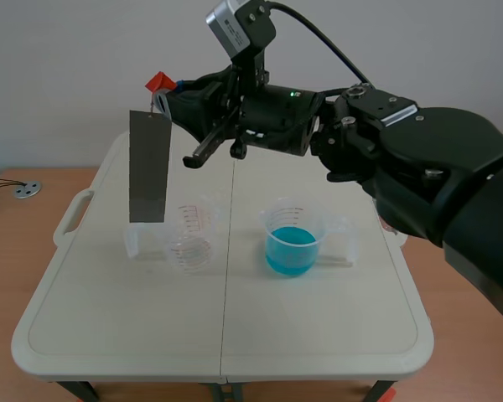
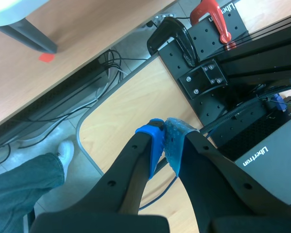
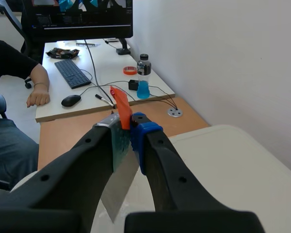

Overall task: Hold the metal plate by the orange handle, dip it into the blue solution, take it out and point at it, then put the plate back in the beaker on the left.
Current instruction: 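Move the plate over the blue solution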

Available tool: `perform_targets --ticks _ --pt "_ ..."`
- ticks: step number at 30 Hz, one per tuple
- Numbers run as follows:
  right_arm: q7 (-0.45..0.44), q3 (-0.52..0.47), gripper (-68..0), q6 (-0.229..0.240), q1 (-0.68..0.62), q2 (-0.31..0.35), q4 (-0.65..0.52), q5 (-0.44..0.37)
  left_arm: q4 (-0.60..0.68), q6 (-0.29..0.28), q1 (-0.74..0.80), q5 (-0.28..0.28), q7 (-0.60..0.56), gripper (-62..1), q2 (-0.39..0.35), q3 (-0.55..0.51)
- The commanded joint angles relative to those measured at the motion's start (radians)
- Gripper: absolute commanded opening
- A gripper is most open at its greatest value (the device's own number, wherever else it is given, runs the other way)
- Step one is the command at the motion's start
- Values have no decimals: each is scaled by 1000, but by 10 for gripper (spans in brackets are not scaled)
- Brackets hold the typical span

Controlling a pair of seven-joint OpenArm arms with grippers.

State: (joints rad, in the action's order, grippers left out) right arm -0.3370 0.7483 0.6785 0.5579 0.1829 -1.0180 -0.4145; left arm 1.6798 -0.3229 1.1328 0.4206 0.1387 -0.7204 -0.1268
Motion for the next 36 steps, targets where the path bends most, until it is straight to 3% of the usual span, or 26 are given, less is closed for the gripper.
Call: perform_targets --ticks 1,7,15,22,36 --pt "-16 -30 -660 4 18 18 -39 -29 20 -6 0 6 -9 -582 5 4" --pt "39 -59 -660 32 18 93 -147 -111 20 -6 0 6 -7 -582 5 4" --pt "94 -105 -660 33 -17 211 -307 -226 20 -5 0 6 -7 -582 5 4" --pt "153 -202 -660 33 -97 290 -429 -254 20 -5 0 6 -6 -582 5 4" --pt "201 -371 -660 33 -232 424 -487 -360 21 -5 -9 11 -14 -582 6 3"
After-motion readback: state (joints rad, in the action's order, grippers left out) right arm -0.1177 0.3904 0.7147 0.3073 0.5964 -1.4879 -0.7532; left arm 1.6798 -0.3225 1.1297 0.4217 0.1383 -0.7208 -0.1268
